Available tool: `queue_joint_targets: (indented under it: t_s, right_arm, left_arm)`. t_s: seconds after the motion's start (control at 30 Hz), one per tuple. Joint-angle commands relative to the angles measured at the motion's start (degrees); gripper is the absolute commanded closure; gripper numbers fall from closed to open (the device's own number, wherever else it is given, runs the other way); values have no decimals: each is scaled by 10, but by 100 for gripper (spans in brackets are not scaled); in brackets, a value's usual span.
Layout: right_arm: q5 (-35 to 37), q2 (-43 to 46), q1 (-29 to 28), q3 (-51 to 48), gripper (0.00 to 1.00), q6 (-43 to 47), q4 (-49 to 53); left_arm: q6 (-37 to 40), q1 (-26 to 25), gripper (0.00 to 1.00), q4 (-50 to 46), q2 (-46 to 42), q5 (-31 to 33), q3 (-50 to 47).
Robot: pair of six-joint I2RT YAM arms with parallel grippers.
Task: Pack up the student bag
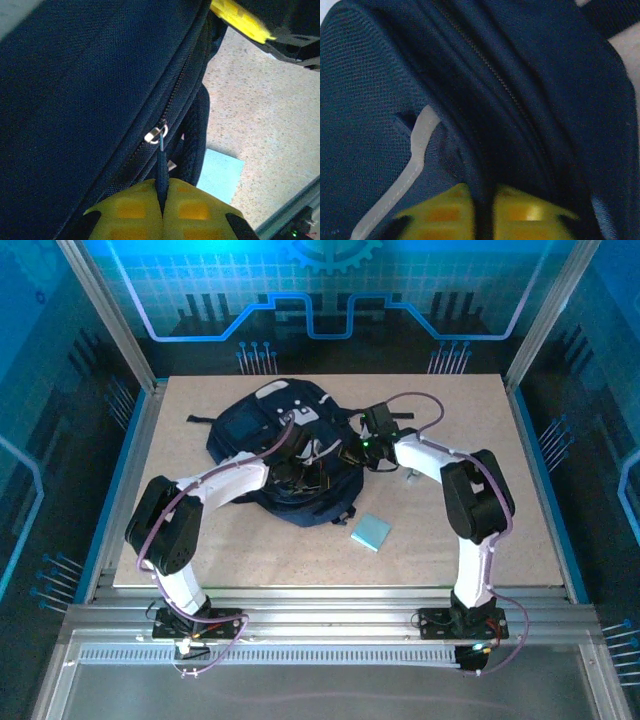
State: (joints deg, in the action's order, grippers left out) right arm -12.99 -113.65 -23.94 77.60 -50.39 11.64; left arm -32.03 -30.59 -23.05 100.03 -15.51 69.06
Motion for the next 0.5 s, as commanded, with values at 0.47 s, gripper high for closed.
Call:
queue_joint_targets:
  t_s: [0.47]
  right_arm:
    - [33, -6, 37, 75, 100, 49, 6]
  left_arm:
    - [60, 113, 100, -179, -151, 64, -133]
